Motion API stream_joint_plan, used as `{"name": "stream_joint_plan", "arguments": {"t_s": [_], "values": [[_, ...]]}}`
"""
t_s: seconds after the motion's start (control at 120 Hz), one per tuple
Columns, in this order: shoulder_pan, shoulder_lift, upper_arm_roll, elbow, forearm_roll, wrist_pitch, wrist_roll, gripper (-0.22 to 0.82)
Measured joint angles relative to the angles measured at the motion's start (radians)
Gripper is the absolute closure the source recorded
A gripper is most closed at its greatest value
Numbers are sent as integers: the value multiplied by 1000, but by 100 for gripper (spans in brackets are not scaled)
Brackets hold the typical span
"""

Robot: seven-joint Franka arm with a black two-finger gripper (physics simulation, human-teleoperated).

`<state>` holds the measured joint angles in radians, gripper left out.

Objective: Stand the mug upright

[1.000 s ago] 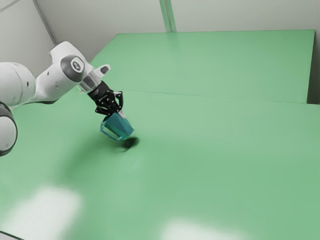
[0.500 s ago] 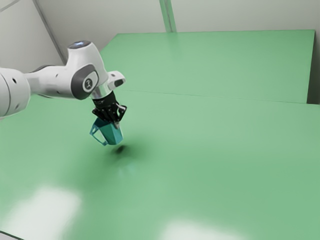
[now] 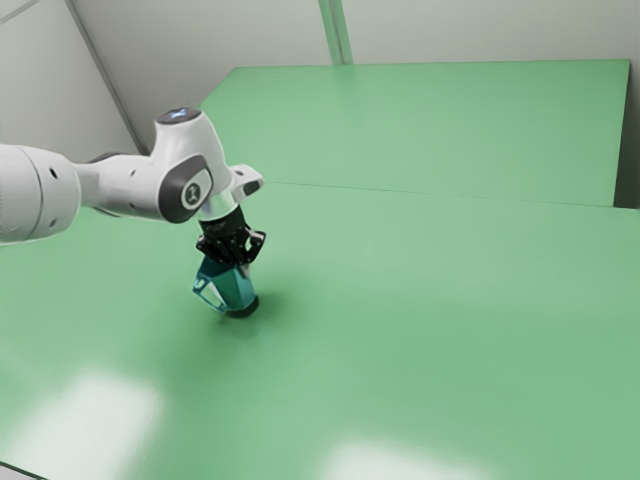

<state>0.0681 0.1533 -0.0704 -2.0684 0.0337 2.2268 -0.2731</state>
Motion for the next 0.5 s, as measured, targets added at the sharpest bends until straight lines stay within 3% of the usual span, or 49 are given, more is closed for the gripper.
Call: {"name": "stream_joint_plan", "arguments": {"t_s": [0.2,0.375,0.5], "values": [[1,29,0,-1,1,23,-29,78],[1,14,0,0,-8,21,-39,40],[1,-12,0,2,-10,19,-43,22]]}}
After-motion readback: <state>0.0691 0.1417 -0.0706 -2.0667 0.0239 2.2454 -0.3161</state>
